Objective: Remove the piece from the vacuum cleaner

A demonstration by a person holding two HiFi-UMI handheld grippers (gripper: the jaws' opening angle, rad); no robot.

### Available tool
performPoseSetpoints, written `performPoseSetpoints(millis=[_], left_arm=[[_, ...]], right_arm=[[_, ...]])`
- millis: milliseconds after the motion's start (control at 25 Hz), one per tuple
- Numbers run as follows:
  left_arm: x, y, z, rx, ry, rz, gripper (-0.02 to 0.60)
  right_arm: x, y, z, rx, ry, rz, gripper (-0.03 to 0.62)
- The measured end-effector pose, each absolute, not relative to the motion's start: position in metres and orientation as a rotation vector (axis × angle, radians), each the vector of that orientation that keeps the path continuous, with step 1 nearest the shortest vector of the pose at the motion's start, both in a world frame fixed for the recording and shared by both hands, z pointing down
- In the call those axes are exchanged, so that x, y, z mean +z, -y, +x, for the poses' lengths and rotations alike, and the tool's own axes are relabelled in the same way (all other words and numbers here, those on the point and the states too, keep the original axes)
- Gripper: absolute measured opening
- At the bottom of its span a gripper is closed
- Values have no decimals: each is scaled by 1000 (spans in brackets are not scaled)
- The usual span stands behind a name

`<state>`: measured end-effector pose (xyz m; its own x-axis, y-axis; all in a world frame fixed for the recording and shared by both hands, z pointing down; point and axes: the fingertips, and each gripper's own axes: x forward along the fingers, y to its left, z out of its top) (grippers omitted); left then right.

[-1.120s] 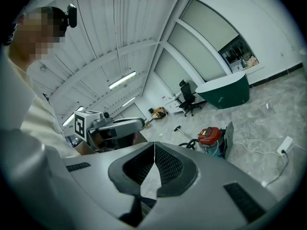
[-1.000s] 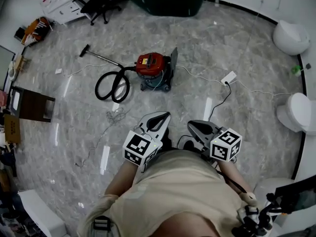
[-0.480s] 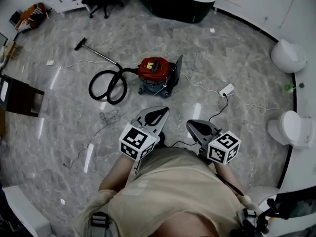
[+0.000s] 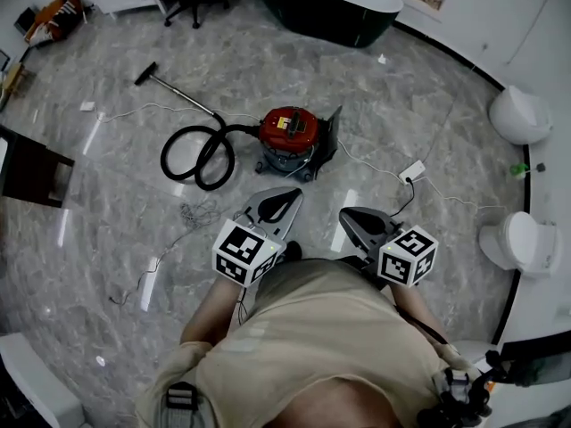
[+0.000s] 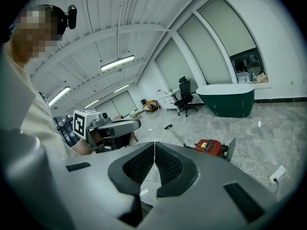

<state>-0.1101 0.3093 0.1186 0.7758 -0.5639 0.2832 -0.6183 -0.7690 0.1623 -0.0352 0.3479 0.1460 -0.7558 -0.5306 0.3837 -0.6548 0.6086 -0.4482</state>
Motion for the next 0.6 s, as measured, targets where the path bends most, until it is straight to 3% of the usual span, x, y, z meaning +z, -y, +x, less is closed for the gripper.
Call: performPoseSetpoints(millis=[600], left_arm=[[137,-301,-151,366,980,2638,-6]], right_arm=[[154,-320,-72,865,2613,869,3]])
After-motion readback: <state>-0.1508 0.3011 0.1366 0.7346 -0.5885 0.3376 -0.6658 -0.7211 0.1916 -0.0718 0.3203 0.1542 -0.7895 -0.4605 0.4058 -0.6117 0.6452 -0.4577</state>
